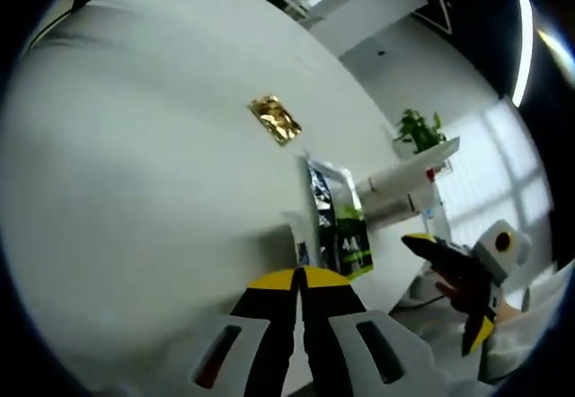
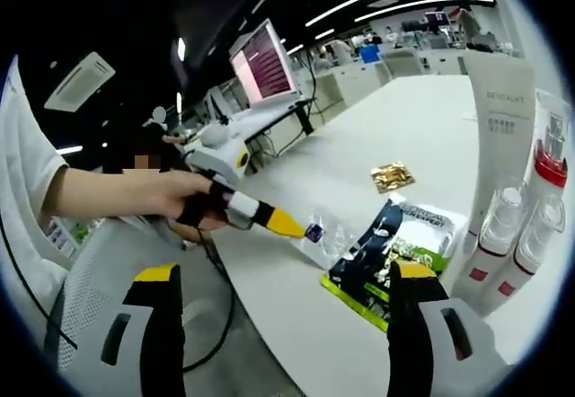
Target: Arrange the skincare products in the storage area until every visible bottle or jar stands upright without overlapping.
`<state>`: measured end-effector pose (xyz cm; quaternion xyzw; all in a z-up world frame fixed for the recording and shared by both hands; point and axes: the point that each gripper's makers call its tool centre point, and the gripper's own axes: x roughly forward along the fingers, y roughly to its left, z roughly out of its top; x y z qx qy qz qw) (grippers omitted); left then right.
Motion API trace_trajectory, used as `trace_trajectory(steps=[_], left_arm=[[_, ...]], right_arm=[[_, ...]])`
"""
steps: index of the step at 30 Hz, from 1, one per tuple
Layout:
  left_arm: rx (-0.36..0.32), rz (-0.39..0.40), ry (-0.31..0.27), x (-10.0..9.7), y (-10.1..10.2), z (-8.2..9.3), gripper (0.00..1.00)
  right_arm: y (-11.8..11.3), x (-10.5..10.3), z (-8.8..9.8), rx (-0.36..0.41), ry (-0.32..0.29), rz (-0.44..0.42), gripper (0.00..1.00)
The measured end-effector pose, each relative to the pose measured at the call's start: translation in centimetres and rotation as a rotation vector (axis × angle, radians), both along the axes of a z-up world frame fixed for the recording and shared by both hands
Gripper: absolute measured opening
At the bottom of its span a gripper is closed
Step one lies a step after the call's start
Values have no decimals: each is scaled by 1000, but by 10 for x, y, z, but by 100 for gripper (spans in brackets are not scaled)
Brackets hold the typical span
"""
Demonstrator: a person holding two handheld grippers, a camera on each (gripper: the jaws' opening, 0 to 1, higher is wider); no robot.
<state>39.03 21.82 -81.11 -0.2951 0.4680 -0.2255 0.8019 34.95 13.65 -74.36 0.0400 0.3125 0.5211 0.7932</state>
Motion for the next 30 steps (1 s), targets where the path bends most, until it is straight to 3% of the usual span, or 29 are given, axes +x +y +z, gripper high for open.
trace_trajectory(steps=[18, 30], left_arm=[[178, -122, -55, 3, 8, -10, 1], [223, -140, -50, 6, 18, -20, 3]], right_arm=[[-2, -2, -1, 5, 9, -7, 94], [-2, -1, -1, 6, 11, -10, 95]])
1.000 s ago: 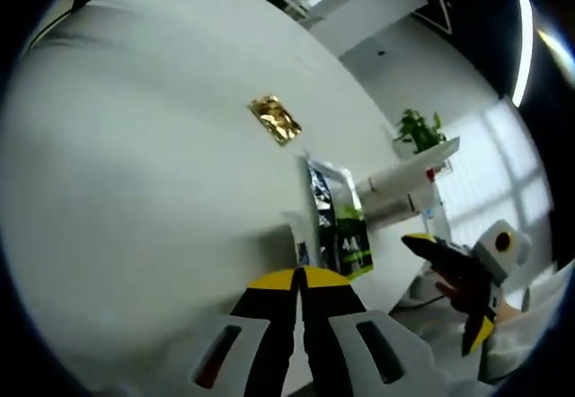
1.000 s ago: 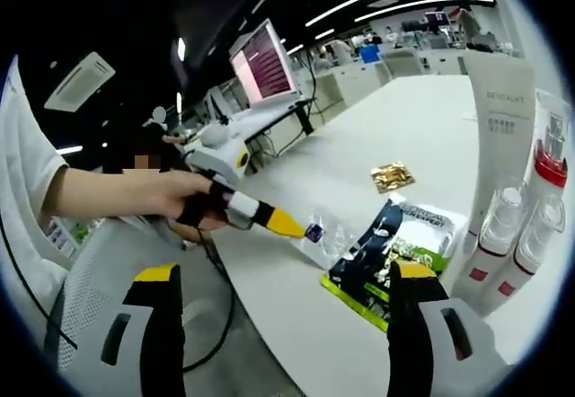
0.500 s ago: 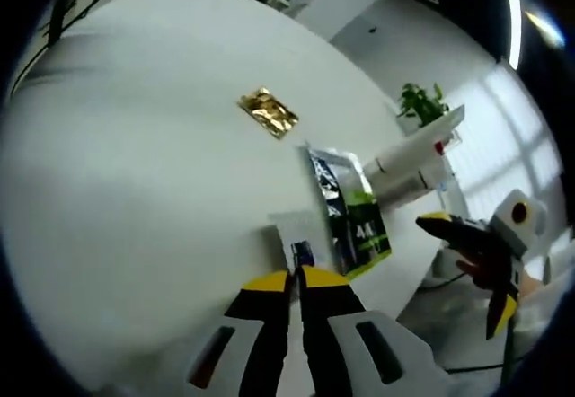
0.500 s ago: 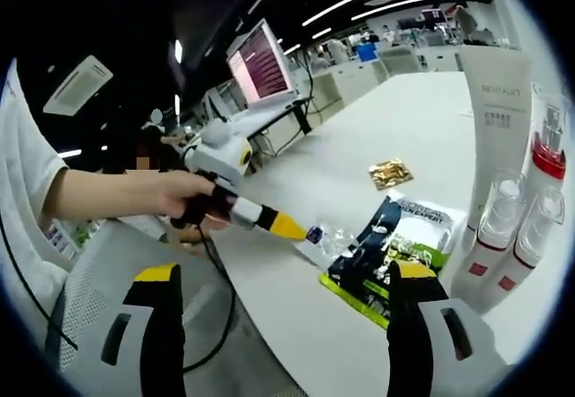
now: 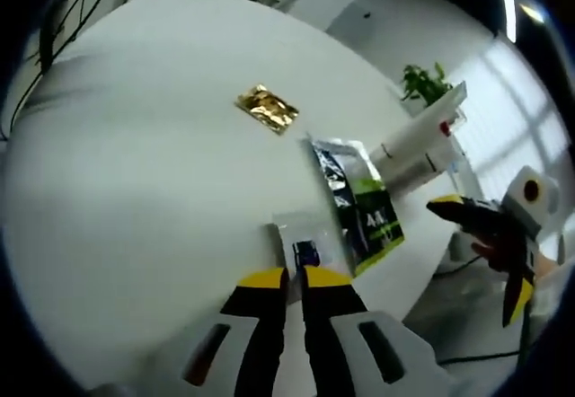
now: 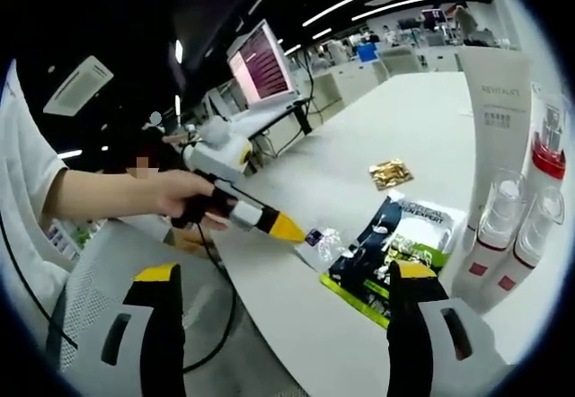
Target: Arrange the skincare products in the storage area until every visible bottle or jar stands upright without overlapping.
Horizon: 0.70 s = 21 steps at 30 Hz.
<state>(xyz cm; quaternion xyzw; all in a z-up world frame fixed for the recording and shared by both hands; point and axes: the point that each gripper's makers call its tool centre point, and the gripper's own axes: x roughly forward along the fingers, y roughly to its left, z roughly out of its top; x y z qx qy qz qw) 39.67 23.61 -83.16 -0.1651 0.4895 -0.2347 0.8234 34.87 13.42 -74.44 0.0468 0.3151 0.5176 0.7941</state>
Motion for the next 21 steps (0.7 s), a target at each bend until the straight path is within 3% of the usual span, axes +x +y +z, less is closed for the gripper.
trace_trajectory(steps=[11, 17, 21], left_arm=[[83, -49, -21, -4, 2, -1, 9], [80, -56, -11, -5, 0, -2, 9], [118, -86, -25, -7, -1, 0, 10]], right_arm=[[0, 0, 1, 4, 0, -1, 95], [0, 0, 2, 5, 0, -1, 94], [-1, 0, 2, 7, 1, -3, 94]])
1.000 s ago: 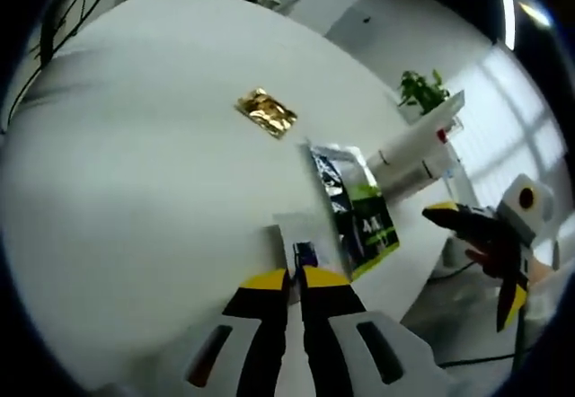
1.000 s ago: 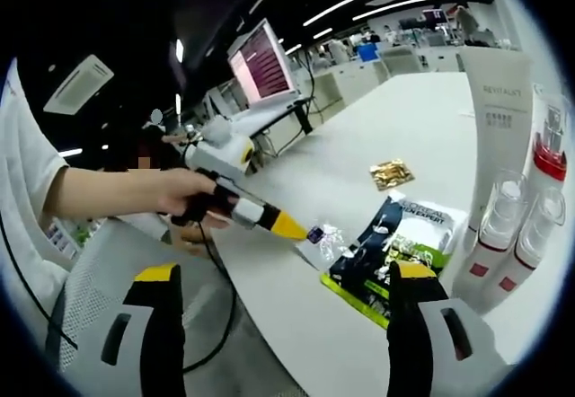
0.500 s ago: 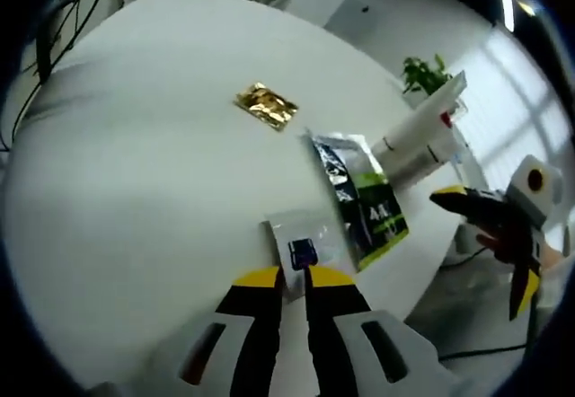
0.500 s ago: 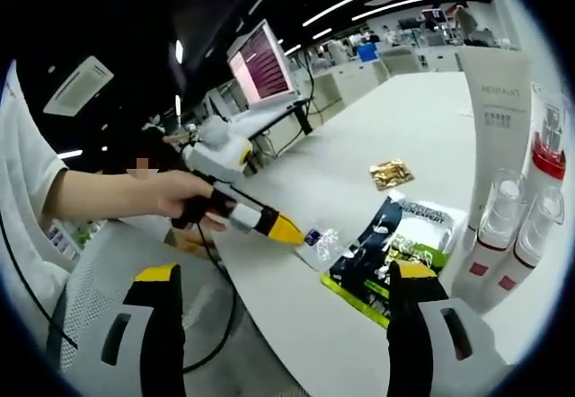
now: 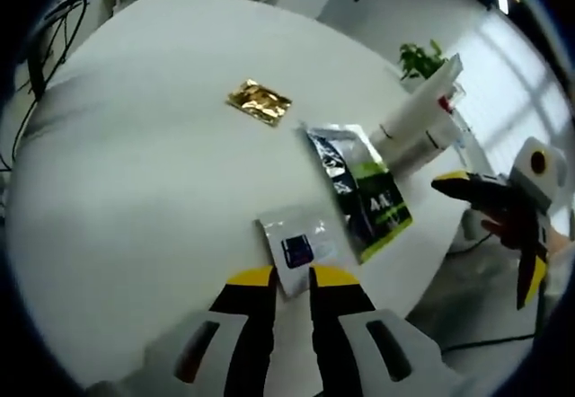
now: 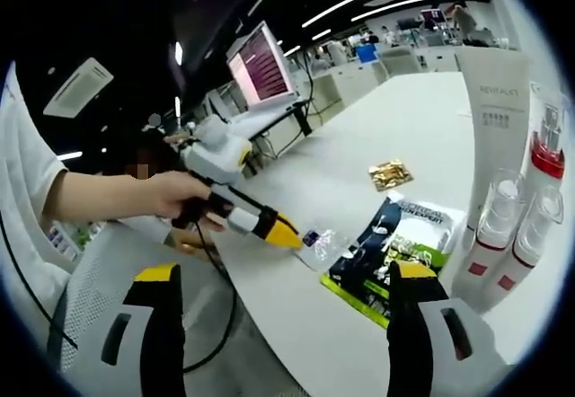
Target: Arrange the skincare products in the storage area until every visible bottle or jar stands upright without overlapping.
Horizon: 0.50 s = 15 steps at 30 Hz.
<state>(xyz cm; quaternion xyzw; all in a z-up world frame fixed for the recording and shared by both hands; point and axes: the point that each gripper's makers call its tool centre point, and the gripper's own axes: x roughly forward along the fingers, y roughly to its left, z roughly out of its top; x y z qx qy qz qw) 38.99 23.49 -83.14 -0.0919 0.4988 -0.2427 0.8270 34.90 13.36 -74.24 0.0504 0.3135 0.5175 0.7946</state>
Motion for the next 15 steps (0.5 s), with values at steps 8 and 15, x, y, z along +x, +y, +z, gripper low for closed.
trace_trajectory(steps=[8, 15], left_arm=[[75, -64, -31, -4, -3, 3, 16], [141, -102, -63, -5, -5, 4, 21]], right_arm=[[1, -1, -1, -5, -5, 9, 94], [2, -2, -1, -3, -3, 16, 94]])
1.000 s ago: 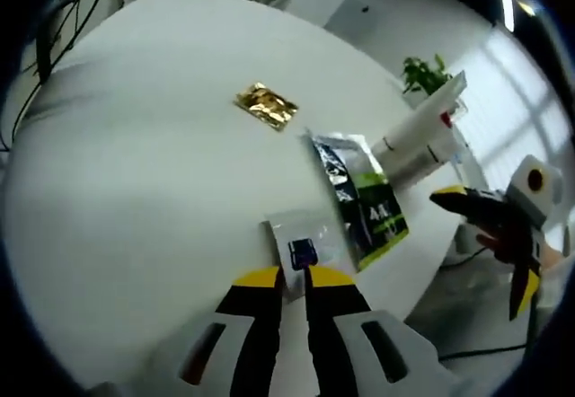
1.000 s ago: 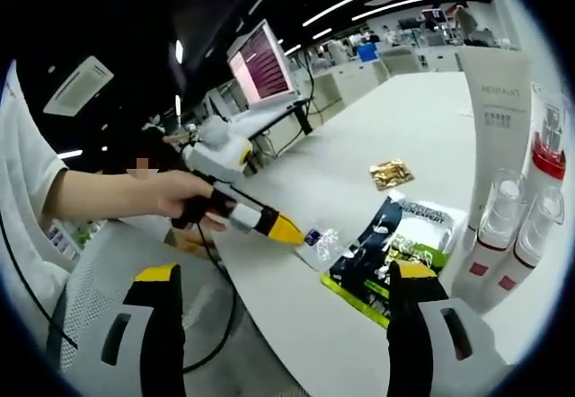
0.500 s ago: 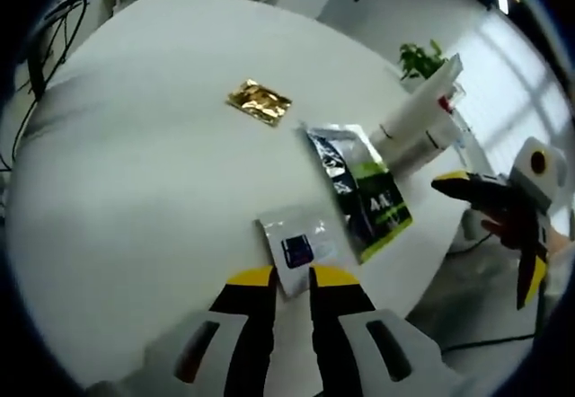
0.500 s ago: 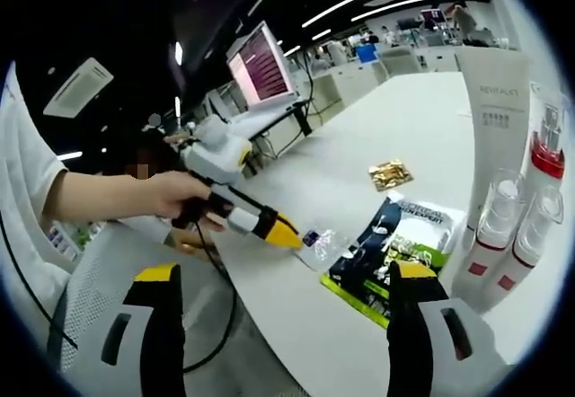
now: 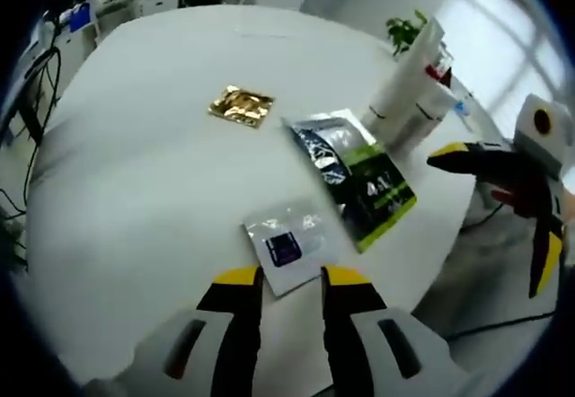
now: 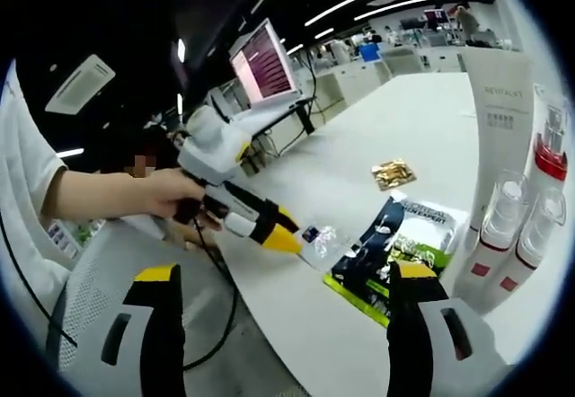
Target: Arrange the skincare products in the storage area until every visible bottle or jar stands upright without overlapping.
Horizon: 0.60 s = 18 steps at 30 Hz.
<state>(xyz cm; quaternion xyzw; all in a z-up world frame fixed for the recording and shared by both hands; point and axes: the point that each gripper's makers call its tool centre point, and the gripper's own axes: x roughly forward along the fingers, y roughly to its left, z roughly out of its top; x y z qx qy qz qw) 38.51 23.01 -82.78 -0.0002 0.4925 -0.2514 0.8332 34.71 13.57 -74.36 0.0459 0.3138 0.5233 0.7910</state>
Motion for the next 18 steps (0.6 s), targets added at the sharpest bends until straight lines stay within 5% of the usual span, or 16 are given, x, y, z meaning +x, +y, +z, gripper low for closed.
trace_trajectory(steps=[12, 18], left_arm=[[169, -112, -54, -4, -4, 0, 28], [164, -123, -46, -3, -4, 0, 28]], right_arm=[[-1, 0, 0, 2, 4, -1, 94], [-1, 1, 1, 5, 2, -2, 94]])
